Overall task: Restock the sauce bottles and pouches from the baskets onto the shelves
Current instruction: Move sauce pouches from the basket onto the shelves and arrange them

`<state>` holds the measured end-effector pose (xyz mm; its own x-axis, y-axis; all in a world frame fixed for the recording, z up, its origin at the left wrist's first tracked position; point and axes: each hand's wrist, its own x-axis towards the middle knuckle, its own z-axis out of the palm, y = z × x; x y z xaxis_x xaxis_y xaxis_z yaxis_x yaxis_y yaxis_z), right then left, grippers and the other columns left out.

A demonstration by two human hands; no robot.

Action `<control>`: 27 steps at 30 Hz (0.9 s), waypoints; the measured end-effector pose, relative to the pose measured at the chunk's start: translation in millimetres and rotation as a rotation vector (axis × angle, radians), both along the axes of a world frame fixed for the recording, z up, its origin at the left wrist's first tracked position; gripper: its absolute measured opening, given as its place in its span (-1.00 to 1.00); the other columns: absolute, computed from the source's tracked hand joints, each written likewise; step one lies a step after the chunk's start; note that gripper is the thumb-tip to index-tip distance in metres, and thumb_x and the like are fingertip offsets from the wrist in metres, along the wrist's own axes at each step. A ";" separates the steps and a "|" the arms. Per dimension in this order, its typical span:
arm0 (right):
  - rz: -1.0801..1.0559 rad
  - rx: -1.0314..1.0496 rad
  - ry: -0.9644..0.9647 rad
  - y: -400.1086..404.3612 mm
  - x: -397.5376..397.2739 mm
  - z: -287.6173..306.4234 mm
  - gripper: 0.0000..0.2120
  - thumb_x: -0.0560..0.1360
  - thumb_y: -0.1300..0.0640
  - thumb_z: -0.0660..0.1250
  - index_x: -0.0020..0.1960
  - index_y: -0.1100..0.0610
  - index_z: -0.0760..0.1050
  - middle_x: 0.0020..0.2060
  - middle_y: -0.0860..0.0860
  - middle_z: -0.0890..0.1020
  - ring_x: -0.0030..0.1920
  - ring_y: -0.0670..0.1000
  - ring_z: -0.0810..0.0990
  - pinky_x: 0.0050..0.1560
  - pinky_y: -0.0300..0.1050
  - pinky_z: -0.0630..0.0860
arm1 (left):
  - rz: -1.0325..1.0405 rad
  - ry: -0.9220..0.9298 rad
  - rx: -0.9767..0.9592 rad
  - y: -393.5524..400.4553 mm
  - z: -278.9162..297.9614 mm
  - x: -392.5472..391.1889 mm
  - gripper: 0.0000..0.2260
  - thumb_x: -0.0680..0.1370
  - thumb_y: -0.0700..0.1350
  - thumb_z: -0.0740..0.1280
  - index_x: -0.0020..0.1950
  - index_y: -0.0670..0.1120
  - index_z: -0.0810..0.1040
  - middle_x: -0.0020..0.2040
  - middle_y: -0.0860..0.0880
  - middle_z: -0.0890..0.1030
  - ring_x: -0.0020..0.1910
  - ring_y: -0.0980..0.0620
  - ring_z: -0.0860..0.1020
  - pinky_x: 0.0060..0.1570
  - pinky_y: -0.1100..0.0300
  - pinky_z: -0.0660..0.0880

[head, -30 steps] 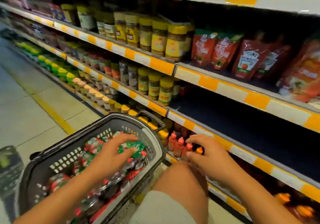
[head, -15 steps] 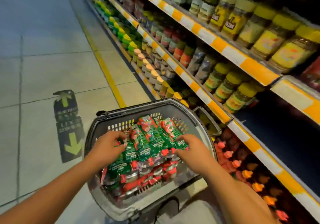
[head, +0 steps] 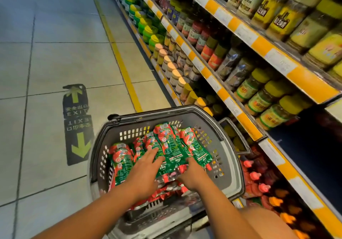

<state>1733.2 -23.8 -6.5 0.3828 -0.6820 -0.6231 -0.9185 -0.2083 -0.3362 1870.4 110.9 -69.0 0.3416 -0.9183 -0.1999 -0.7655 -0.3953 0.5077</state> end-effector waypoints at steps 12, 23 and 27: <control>-0.457 0.251 -0.357 -7.9 11.2 -11.6 -0.35 0.44 0.33 0.51 0.37 -0.04 0.29 0.11 0.24 0.63 -0.19 0.13 0.58 -0.15 0.04 0.56 | 0.046 -0.014 -0.066 -12.5 -10.1 -2.0 -0.16 0.50 -0.14 0.51 0.63 0.14 0.09 0.67 0.03 0.01 0.66 -0.06 -0.04 0.57 -0.03 0.17; -0.501 -0.004 -0.543 -17.5 13.5 -0.7 -0.43 0.43 0.41 0.36 0.37 0.01 0.50 -0.38 -0.02 0.48 -0.54 -0.12 0.32 -0.53 -0.20 0.29 | 0.063 0.066 -0.341 -16.4 6.9 28.1 -0.53 0.59 -0.06 0.42 0.50 0.10 0.45 0.48 0.14 0.41 0.50 0.14 0.31 0.50 0.25 0.17; -0.587 -0.053 -0.676 -17.4 13.7 0.9 -0.48 0.42 0.48 0.29 0.26 0.03 0.56 -0.35 0.00 0.40 -0.53 -0.14 0.26 -0.54 -0.28 0.25 | 0.098 0.126 -0.415 -19.9 7.5 28.2 -0.61 0.61 -0.08 0.41 0.44 0.09 0.53 0.39 0.22 0.45 0.43 0.24 0.33 0.46 0.23 0.26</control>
